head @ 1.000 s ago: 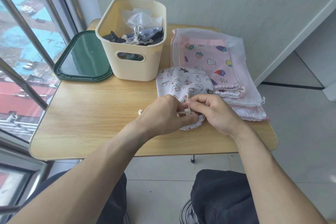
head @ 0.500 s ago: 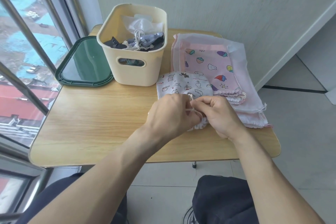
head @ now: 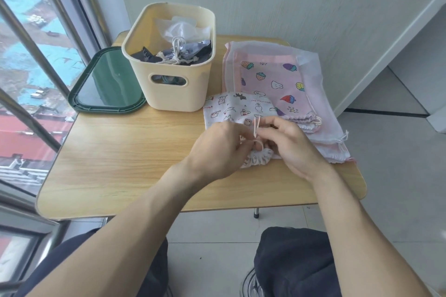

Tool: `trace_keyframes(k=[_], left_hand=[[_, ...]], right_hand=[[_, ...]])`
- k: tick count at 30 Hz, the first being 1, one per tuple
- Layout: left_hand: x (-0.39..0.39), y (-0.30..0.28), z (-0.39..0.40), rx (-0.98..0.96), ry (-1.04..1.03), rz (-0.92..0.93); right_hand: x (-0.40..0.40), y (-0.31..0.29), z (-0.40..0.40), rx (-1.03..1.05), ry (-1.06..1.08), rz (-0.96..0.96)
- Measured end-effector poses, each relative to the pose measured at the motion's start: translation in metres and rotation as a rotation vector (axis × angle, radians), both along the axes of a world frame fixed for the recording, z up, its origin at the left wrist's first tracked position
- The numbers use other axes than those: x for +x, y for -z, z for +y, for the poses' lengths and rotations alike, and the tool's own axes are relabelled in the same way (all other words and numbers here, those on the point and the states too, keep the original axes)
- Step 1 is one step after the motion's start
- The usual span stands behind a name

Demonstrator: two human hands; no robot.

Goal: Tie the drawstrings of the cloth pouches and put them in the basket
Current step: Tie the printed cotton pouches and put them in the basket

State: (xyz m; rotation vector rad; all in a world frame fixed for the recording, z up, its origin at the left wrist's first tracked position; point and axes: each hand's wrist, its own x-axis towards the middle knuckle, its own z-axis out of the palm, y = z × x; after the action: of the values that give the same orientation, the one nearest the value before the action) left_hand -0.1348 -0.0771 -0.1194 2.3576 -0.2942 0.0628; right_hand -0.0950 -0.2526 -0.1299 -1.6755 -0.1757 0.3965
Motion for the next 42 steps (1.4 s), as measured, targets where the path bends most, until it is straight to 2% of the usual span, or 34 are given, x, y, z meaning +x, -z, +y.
trace_keyframes(k=[2, 4, 8, 10, 16, 25, 27, 29, 31, 36, 39, 42], left_hand=[[0.004, -0.003, 0.006, -0.174, 0.003, 0.193], [0.006, -0.006, 0.011, -0.267, 0.009, 0.350], [0.009, -0.009, 0.016, -0.531, 0.077, 0.644], [0.009, -0.008, 0.016, -0.634, 0.069, 0.731], [0.010, -0.001, 0.014, -0.743, -0.043, 0.807], [0.010, 0.002, 0.013, -0.819, -0.079, 0.778], [0.009, 0.001, 0.011, -0.668, -0.088, 0.635], [0.008, 0.002, 0.011, -0.327, -0.056, 0.350], [0.008, 0.004, 0.010, -0.151, -0.005, 0.176], [0.011, 0.009, 0.011, -0.054, -0.057, 0.066], [0.012, 0.011, 0.010, 0.030, -0.060, 0.040], [0.012, 0.011, 0.012, 0.031, -0.030, 0.054]], right_hand=[[-0.002, 0.000, -0.006, -0.011, -0.114, -0.013], [-0.004, 0.001, -0.008, -0.064, -0.166, -0.066], [-0.005, 0.001, -0.008, -0.045, -0.109, -0.125], [-0.005, 0.000, -0.009, -0.042, -0.085, -0.204], [-0.014, 0.006, -0.010, -0.219, -0.079, -0.467], [-0.023, 0.001, 0.006, -0.331, 0.114, -0.500], [-0.022, 0.002, 0.005, -0.361, 0.105, -0.470], [-0.021, 0.003, 0.006, -0.389, 0.061, -0.380], [-0.020, 0.003, 0.005, -0.407, 0.000, -0.297], [-0.022, -0.003, 0.003, -0.196, 0.006, -0.132], [-0.023, -0.009, 0.004, 0.059, 0.223, -0.085], [-0.018, -0.020, -0.006, 0.316, 0.432, 0.004]])
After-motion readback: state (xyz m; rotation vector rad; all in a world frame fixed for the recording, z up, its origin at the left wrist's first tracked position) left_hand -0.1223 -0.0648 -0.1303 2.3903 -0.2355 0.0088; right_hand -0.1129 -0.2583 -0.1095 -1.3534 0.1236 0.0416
